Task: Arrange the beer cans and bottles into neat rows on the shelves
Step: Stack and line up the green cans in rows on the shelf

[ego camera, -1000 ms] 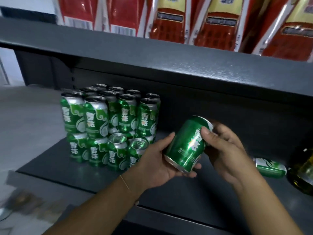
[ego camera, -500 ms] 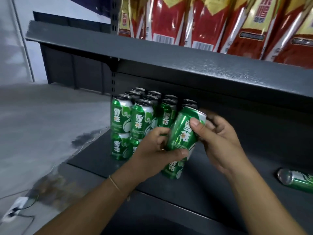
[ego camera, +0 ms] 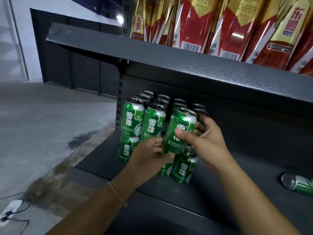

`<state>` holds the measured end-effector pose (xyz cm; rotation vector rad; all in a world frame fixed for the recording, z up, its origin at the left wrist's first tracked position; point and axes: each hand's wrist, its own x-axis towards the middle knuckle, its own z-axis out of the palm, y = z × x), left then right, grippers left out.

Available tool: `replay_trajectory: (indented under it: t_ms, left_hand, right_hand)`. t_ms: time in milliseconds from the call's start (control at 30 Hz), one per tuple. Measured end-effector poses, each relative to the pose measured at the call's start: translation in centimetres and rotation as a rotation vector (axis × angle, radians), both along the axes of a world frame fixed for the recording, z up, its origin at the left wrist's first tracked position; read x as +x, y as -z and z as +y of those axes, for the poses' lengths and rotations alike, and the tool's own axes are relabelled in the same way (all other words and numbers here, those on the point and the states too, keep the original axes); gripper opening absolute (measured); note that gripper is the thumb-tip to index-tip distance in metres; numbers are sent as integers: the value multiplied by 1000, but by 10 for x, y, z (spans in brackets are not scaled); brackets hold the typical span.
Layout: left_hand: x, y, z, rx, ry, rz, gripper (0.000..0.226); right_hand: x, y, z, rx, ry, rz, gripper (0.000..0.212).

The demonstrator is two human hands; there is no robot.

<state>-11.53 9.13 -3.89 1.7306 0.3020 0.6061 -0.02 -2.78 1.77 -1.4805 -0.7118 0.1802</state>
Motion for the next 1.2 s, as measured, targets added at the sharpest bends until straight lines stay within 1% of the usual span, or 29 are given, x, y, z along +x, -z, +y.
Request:
replay_trajectory:
  t_ms: [67,167,233,300,433,500,600,733,1033,1200]
  left_hand:
    - [0,2,3,48,-36,59,53]
    - [1,5,5,77,-58,105,46]
    - [2,6,4,99,-56,114,43]
    - [2,8,5,164,-59,121,41]
    - [2,11,8,240,-59,120,43]
    - [4,12,9,264,-52,125,45]
    - [4,13,10,284,-29,137,48]
    - [6,12,11,299,-15,147,48]
    - [9,10,10,290,14,186,49]
    - [9,9,8,346,-14,214,49]
  right_hand:
    - [5,4,6,-37,67,-46,68]
    - [9,11,12,-75,114,-100,73]
    - [11,15,14,-81,123,-138,67]
    - [15,19,16,-104,121,-169,66]
    - [24,29,21,-162,150,-209,83]
    - [29,32,23,-188,160,-232,83]
    - [32,35,26,-199,162,-224,75]
    - [35,38,31,-201,169,-234,71]
    - [41,42,33,-202,152,-274,77]
    - [43,45,32,-214,147,-324,82]
